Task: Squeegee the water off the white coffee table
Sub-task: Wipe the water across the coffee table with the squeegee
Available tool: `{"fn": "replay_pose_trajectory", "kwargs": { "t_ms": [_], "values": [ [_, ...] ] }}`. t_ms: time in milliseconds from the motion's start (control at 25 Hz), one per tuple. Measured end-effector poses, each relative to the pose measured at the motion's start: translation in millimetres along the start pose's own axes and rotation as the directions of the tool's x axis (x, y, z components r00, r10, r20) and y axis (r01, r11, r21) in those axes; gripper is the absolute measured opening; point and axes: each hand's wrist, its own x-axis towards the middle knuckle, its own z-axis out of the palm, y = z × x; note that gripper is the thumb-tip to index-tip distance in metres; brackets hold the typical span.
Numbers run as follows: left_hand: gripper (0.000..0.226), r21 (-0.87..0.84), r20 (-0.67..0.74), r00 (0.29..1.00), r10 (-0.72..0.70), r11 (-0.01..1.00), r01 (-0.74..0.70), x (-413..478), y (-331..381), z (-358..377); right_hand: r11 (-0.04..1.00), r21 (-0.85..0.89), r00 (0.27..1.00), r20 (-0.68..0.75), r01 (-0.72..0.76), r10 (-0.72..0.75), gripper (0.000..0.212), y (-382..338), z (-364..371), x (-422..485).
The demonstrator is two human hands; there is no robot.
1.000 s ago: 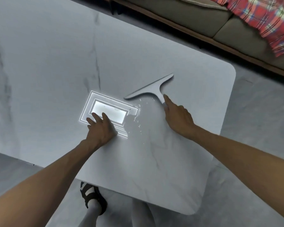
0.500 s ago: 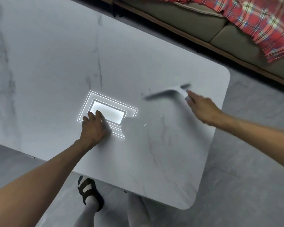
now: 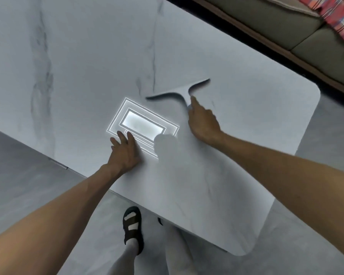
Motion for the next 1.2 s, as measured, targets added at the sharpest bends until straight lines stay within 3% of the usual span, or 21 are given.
{"fn": "replay_pose_trajectory", "kwargs": {
  "t_ms": [200,440,520,600,680,800,960,1080,1200],
  "values": [
    [0.077,-0.153,0.016,1.0,-0.005,0.988,0.007,0.8,-4.3,-3.9,0.959,-0.257,0.992,0.071,0.124,-0.109,0.047,65.2,11.3,-72.2],
    [0.047,-0.212,-0.041,0.997,0.072,0.974,-0.079,-9.9,-24.1,-6.9,0.888,-0.459,0.998,0.067,0.021,0.011,0.045,132.3,-17.4,-135.1],
    [0.031,-0.18,-0.091,0.98,0.179,0.965,-0.193,-23.1,-40.6,-5.0,0.848,-0.531,0.998,0.049,-0.005,0.036,0.045,133.8,-30.8,-147.2],
    [0.025,-0.208,-0.111,0.973,0.202,0.953,-0.222,-38.1,-60.4,3.0,0.849,-0.529,0.999,0.031,-0.002,0.022,0.042,119.3,-40.2,-157.1],
    [0.033,-0.279,-0.152,0.981,0.12,0.947,-0.159,-50.6,-82.3,6.0,0.877,-0.477,0.998,0.026,0.06,-0.054,0.039,84.1,-32.2,-158.8],
    [0.041,-0.305,-0.21,0.977,-0.023,0.952,-0.043,-56.7,-114.7,5.2,0.866,-0.436,0.969,0.14,0.246,-0.205,0.04,4.5,19.4,-136.6],
    [0.022,-0.327,-0.246,0.968,-0.052,0.944,-0.032,-55.6,-139.9,5.7,0.803,-0.39,0.888,0.287,0.45,-0.359,0.04,-84.0,94.6,-104.0],
    [0.016,-0.32,-0.228,0.974,-0.018,0.946,-0.057,-51.3,-135.8,14.6,0.805,-0.362,0.878,0.284,0.47,-0.385,0.039,-77.6,107.9,-92.6],
    [0.021,-0.259,-0.219,0.974,0.047,0.96,-0.105,-52.3,-111.9,29.6,0.823,-0.385,0.907,0.218,0.418,-0.36,0.038,-21.5,88.9,-96.7]
  ]
}}
